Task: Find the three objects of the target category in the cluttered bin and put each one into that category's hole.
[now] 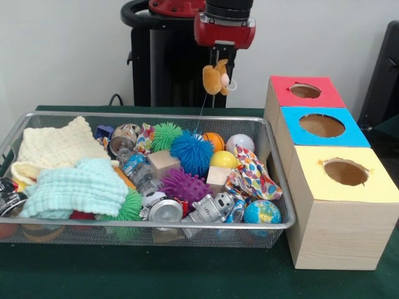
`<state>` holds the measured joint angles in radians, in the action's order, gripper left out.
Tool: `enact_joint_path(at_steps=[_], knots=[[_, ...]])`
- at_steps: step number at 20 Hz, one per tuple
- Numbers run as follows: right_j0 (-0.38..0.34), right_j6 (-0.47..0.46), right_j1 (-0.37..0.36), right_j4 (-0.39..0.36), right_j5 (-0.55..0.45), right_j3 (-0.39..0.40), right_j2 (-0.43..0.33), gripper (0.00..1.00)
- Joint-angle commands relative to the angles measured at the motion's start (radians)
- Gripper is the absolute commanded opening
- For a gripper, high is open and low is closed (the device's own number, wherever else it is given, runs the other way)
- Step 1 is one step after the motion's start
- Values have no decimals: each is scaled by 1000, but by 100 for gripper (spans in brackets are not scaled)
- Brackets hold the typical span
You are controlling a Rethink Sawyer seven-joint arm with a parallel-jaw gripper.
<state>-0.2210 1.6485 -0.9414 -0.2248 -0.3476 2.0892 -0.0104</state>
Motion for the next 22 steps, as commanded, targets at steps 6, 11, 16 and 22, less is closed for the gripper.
enact_joint_path(at_steps=[6, 11, 16, 22], knots=[[70, 186, 2, 96, -29, 75, -58, 0], [104, 202, 17, 114, -6, 77, -42, 0], [136, 215, 17, 137, -7, 77, -31, 0], [164, 222, 27, 163, 3, 79, -21, 0]])
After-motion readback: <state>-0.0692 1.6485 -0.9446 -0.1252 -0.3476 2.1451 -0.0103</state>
